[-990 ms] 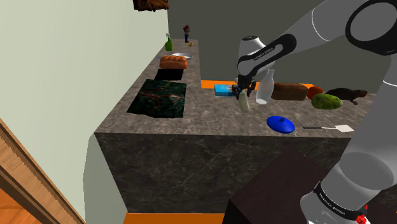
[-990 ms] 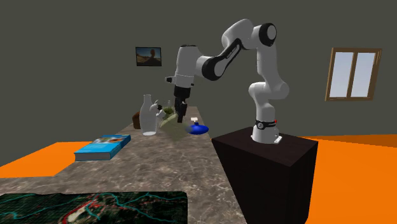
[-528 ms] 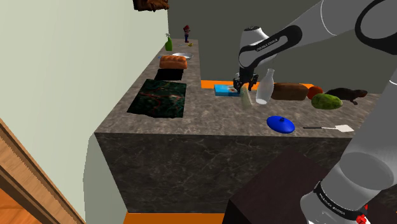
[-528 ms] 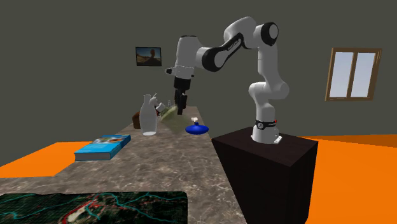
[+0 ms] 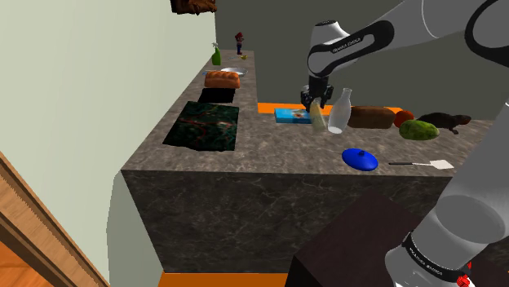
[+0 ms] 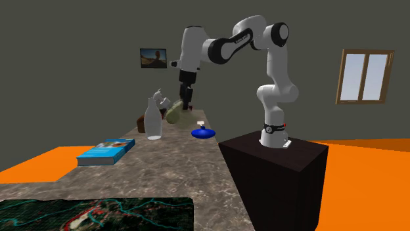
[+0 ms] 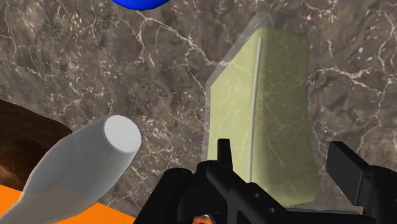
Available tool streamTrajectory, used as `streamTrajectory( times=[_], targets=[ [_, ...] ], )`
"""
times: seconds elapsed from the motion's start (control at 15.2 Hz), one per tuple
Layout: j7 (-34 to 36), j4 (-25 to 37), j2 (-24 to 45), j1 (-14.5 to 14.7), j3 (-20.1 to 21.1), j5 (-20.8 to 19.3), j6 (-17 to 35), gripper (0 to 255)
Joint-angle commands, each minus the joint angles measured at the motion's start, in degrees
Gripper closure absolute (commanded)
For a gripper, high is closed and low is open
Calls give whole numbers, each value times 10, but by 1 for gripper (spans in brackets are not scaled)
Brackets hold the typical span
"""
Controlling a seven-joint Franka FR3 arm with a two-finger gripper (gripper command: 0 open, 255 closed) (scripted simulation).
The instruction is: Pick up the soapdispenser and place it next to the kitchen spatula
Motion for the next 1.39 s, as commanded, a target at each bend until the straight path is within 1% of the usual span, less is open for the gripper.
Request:
streamTrajectory(
  times=[0.0,0.66,1.32],
  targets=[
    [-2,9,-7,1,1,1,-16,255],
    [-16,65,-24,3,3,7,-89,255],
    [-30,135,-30,4,4,12,-163,255]
  ],
)
